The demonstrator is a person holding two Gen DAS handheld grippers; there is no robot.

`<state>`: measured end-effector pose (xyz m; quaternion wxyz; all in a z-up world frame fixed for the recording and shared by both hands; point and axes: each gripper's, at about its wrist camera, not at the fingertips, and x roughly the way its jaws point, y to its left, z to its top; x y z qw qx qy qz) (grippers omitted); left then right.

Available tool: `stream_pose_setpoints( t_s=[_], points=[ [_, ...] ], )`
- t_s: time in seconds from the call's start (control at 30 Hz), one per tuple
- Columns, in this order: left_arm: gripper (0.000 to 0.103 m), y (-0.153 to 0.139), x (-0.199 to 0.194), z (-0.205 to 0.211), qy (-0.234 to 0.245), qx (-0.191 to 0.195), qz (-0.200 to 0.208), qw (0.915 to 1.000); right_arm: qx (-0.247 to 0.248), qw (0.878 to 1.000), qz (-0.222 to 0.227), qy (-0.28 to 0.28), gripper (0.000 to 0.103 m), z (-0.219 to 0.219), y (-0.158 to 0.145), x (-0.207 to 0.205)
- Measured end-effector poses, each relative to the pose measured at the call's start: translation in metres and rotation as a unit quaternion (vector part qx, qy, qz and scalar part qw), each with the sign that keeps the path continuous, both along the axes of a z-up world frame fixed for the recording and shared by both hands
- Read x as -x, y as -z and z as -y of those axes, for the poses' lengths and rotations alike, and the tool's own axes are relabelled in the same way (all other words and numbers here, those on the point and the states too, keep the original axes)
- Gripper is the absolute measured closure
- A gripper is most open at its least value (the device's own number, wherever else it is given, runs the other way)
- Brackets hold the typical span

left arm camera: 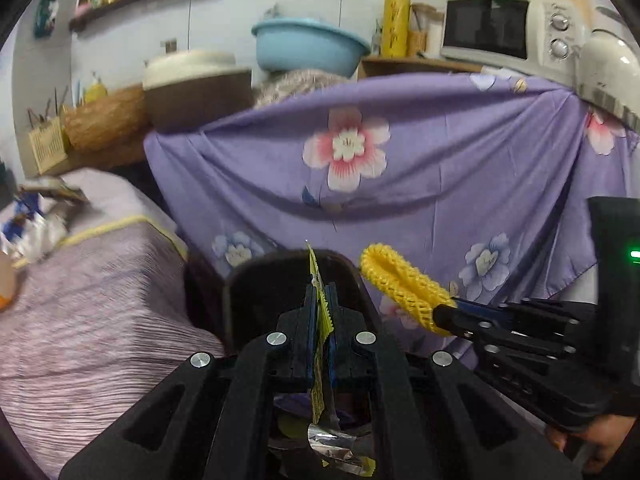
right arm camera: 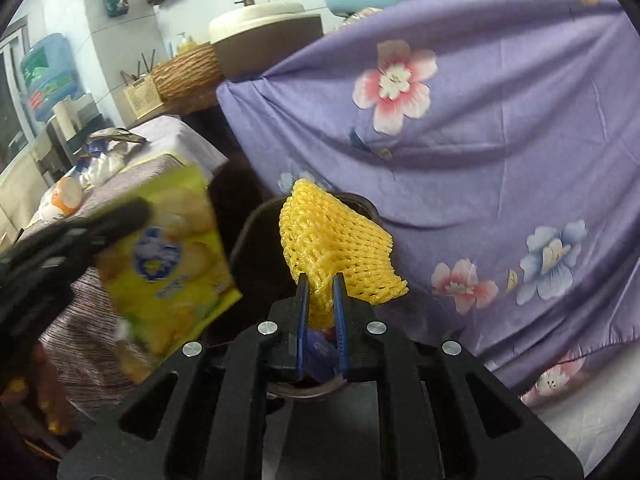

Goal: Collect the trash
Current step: 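Carry the yellow foam net over the bin with the right tool while the left tool carries the snack bag, then open both tools over the bin to drop the snack bag and foam net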

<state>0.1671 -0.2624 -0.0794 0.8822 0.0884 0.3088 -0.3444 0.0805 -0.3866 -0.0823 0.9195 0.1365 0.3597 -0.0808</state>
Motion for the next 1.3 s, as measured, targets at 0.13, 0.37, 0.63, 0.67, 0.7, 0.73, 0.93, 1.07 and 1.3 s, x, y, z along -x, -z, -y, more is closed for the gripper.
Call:
stream_pose_setpoints(
  t_s=[0.13, 0.37, 0.63, 0.67, 0.7, 0.73, 0.93, 1.07, 1.3],
  points=[
    [0.097, 0.030, -0.018, 0.015, 0.001, -0.023, -0.032, 0.9992, -0.005, 1.000, -0.009, 0.009, 0.090, 0.007, 0.009, 0.002],
    [0.076, 0.061, -0.031, 0.028, 0.013, -0.043, -0.062, 0.9971, -0.010, 1.000, -0.022, 0.019, 0.090, 0.018, 0.022, 0.003],
    [0.035, 0.056, -0.031, 0.020, -0.007, -0.023, -0.053, 0.9983, -0.020, 0.999, -0.032, 0.019, 0.090, 0.019, 0.031, -0.002],
    [0.035, 0.054, -0.031, 0.017, -0.011, -0.022, -0.052, 0.9984, -0.021, 0.999, -0.032, 0.019, 0.090, 0.019, 0.031, -0.002],
    [0.034, 0.051, -0.031, 0.013, -0.017, -0.017, -0.052, 0.9983, -0.021, 0.999, -0.033, 0.017, 0.090, 0.018, 0.032, -0.003],
    [0.032, 0.047, -0.030, 0.009, -0.022, -0.011, -0.053, 0.9983, -0.021, 0.999, -0.034, 0.014, 0.090, 0.016, 0.033, -0.004],
    [0.023, 0.021, -0.015, -0.015, -0.054, 0.008, -0.025, 0.9982, -0.025, 0.998, -0.049, -0.010, 0.090, 0.003, 0.044, -0.018],
    [0.015, 0.000, -0.001, -0.030, -0.066, 0.021, -0.001, 0.9976, -0.031, 0.997, -0.062, -0.032, 0.090, -0.009, 0.054, -0.031],
    [0.009, -0.018, 0.011, -0.042, -0.073, 0.027, 0.016, 0.9969, -0.035, 0.995, -0.081, -0.046, 0.090, -0.025, 0.075, -0.054]
  ],
)
